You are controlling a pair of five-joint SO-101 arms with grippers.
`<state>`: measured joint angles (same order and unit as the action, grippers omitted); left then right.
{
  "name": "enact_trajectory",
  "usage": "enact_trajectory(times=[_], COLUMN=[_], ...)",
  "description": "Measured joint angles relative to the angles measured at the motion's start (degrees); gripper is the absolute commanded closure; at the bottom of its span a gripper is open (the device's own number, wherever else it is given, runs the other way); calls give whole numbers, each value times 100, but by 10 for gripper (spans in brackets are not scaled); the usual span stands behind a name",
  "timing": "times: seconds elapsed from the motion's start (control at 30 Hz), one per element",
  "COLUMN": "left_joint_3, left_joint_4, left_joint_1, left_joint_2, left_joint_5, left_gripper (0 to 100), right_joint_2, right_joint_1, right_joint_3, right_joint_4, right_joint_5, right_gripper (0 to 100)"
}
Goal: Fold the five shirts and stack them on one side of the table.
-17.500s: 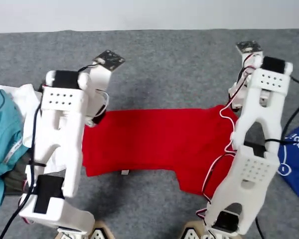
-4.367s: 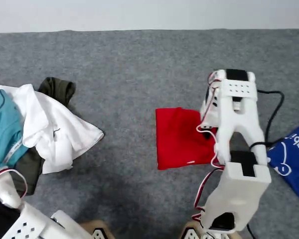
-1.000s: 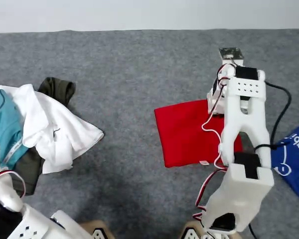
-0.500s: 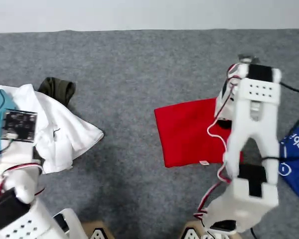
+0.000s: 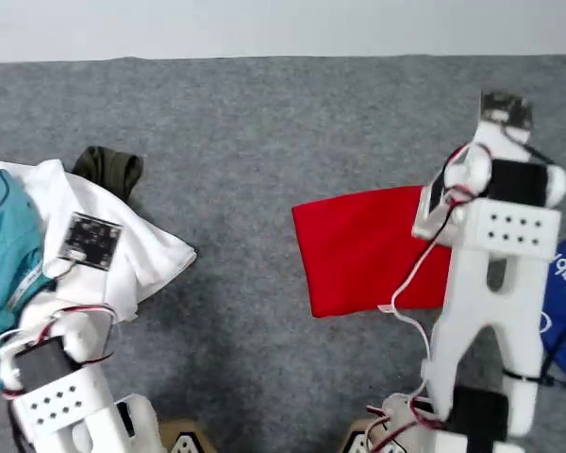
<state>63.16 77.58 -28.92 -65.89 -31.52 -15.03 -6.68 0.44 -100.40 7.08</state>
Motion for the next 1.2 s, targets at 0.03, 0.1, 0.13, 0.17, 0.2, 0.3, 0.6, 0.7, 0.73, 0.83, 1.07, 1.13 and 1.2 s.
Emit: enact_trajectory(times=[0.03, 0.1, 0.13, 0.17, 0.2, 0.3, 0.6, 0.7, 0.73, 0.83, 1.07, 1.13, 1.2], left_joint_3=[141, 334, 404, 422, 431, 642, 1301, 1380, 1380, 1380, 1538, 1662, 1829], left_joint_4=[-105, -325, -422, -492, -554, -826, -1829, -2031, -2075, -2171, -2523, -2725, -2919], left_joint_1=[44, 141, 185, 220, 246, 404, 747, 747, 747, 747, 747, 747, 747], left_joint_2=[0, 0, 0, 0, 0, 0, 0, 0, 0, 0, 0, 0, 9], left_joint_5=[0, 0, 0, 0, 0, 0, 211, 440, 501, 651, 756, 756, 835], left_gripper=[997, 997, 997, 997, 997, 997, 997, 997, 997, 997, 997, 997, 997], right_joint_2=[-79, -141, -141, -149, -149, -149, -185, -185, -185, -185, -185, -158, -9], right_joint_1=[-9, -9, -9, -9, -9, 88, 624, 782, 782, 782, 1046, 1160, 1275], right_joint_3=[229, 659, 862, 1029, 1160, 1495, 1626, 1635, 1635, 1635, 1635, 1635, 1635], right_joint_4=[0, 9, 26, 44, 62, 62, 79, 79, 79, 79, 123, 246, 378], right_joint_5=[0, 0, 0, -18, -97, -501, -88, 273, 475, 1398, 3200, 3481, 3684], right_gripper=[989, 989, 989, 989, 989, 987, 988, 989, 989, 989, 977, 924, 826])
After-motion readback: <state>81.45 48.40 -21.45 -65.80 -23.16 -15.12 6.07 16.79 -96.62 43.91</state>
